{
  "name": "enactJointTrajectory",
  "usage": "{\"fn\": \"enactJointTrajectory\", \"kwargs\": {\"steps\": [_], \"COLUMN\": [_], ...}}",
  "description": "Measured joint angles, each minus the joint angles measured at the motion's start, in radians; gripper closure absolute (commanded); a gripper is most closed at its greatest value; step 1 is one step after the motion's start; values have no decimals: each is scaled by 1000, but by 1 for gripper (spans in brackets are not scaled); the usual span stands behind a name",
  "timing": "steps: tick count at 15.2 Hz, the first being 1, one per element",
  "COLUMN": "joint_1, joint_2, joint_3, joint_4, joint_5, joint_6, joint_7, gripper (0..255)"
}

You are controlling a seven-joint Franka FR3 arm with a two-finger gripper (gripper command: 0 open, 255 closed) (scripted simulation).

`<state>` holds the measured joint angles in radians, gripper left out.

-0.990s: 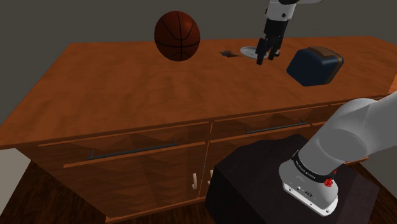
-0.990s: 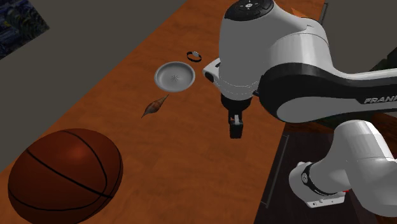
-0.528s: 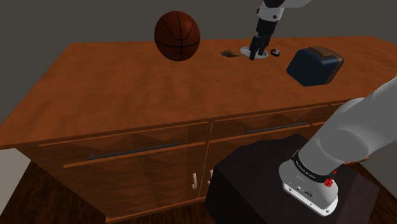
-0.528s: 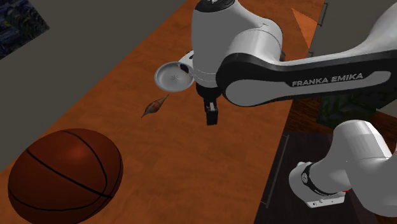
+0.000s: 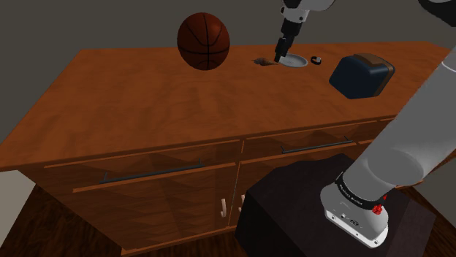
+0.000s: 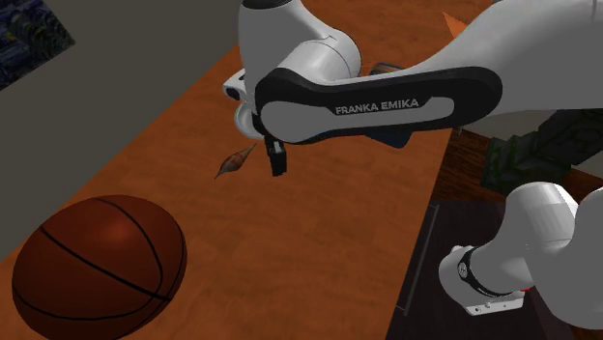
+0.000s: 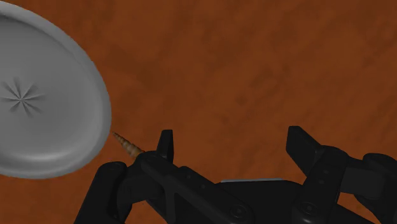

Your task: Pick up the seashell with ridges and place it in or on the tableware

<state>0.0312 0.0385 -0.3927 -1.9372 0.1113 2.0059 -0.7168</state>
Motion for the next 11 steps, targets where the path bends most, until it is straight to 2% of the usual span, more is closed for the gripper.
{"fn": "enactJointTrajectory", "kwargs": {"steps": [6,8,11], "joint_1": [-52,-79,-87], "joint_2": [225,317,352], "joint_3": [7,22,31], "joint_4": [246,369,390], "joint_5": [140,185,205], "joint_6": [-4,-29,-12], "joint_7": [-198,-247,-271], "gripper": [0,0,0]}}
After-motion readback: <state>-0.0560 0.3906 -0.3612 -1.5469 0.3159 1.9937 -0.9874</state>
